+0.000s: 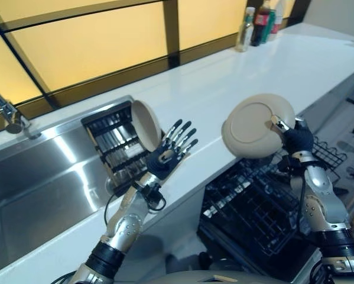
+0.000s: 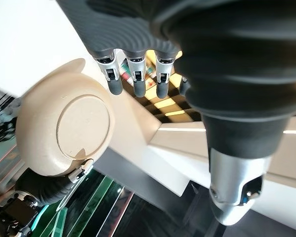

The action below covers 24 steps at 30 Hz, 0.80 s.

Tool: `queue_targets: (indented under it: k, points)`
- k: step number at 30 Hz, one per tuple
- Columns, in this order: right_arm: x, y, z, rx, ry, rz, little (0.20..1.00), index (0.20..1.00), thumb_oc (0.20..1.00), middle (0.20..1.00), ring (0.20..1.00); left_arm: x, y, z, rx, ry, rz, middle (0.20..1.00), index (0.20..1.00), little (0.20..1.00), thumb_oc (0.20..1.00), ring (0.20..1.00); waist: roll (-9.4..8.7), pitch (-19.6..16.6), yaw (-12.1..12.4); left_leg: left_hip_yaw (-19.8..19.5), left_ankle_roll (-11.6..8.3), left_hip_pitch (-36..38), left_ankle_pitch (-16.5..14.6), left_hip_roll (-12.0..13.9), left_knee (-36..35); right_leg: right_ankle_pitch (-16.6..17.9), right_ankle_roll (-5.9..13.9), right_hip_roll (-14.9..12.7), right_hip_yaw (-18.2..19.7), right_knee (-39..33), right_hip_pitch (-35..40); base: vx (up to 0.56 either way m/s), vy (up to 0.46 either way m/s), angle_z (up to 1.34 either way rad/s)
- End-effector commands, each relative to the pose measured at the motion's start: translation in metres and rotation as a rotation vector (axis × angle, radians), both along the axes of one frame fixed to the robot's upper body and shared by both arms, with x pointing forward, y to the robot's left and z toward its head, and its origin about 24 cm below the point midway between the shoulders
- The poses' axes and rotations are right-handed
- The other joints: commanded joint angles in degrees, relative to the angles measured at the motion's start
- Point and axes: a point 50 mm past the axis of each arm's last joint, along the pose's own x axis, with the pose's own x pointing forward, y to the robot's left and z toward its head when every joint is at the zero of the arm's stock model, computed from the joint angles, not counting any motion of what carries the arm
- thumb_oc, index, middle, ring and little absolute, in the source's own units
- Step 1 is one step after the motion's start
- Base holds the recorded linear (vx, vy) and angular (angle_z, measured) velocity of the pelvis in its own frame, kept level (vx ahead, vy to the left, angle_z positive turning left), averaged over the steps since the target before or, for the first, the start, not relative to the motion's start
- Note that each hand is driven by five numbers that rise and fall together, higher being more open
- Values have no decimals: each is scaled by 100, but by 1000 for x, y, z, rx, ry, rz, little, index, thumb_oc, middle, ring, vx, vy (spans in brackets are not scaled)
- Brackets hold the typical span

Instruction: Pick up plates and place into dishwasher.

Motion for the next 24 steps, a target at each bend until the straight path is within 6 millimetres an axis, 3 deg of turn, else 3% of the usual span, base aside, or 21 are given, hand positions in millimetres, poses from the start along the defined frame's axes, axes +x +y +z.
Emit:
queue_targets:
  k: [1,9,15,24]
  points:
    - [-1,-8,17,8,-128,-66,200,200,200,200,200,0,-4,19,-29,-85,-40,1000,1000,1000,1000,1000,-186,-118,-129,-70,487,-424,-592,-88,736,-64,720,-438,166,665,-384,-21,-39,-15]
    - [-4,-4,13,96,-150,-83,200,200,200,200,200,-5,-10,14,-26,-73,-103,1000,1000,1000,1000,1000,-209,-53,-245,126,561,-438,-784,-64,994,30,793,-512,191,733,-536,-11,-33,-12]
    - [-13,-14,1,186,-160,-216,200,200,200,200,200,-7,-17,12,-49,-40,-150,1000,1000,1000,1000,1000,-207,-42,-366,163,626,-420,-877,-72,1053,123,827,-551,186,785,-612,-1,-6,-2]
    - [-13,-51,-31,-83,101,-405,200,200,200,200,200,-15,-19,4,0,-6,-202,1000,1000,1000,1000,1000,-230,-13,-321,102,691,-513,-1002,-86,1260,198,799,-635,85,862,-706,11,3,0]
